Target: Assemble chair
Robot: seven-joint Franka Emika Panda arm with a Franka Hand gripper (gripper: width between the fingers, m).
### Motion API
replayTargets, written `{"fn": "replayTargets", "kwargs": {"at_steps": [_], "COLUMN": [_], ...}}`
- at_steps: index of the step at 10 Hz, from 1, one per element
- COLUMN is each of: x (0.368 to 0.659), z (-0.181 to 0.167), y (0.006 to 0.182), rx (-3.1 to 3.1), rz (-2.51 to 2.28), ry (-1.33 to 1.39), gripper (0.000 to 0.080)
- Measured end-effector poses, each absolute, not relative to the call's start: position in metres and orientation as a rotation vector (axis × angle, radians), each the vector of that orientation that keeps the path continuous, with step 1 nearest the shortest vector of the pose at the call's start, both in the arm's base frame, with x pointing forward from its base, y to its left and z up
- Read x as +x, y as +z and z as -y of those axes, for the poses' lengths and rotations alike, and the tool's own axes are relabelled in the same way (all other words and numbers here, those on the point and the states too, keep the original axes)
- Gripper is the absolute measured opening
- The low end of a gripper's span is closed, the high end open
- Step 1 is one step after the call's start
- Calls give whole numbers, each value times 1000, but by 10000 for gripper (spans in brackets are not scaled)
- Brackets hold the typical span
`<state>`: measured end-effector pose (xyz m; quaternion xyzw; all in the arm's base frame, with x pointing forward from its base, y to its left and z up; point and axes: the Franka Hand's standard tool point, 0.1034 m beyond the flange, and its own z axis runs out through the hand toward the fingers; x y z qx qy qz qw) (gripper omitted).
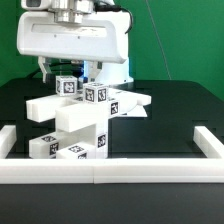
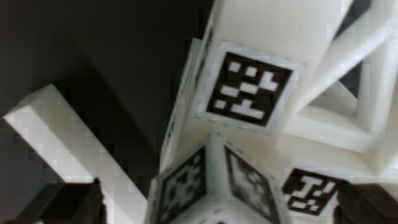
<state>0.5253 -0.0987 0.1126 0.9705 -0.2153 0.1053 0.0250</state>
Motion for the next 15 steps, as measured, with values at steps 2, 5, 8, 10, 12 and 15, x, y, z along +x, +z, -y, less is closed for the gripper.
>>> {"fn": "replayTargets", "kwargs": {"at_steps": [2, 5, 8, 10, 12, 15], "x": [524, 514, 508, 509, 512, 519], "z": [97, 80, 85, 87, 94, 105], "y": [112, 122, 126, 124, 123, 125], "rx": [3017, 3153, 3210, 3210, 3218, 3201], "rz": [670, 714, 712, 675, 487, 267], "ry": [293, -5, -247, -220, -158, -116], "gripper": [649, 649, 649, 649, 649, 649]}}
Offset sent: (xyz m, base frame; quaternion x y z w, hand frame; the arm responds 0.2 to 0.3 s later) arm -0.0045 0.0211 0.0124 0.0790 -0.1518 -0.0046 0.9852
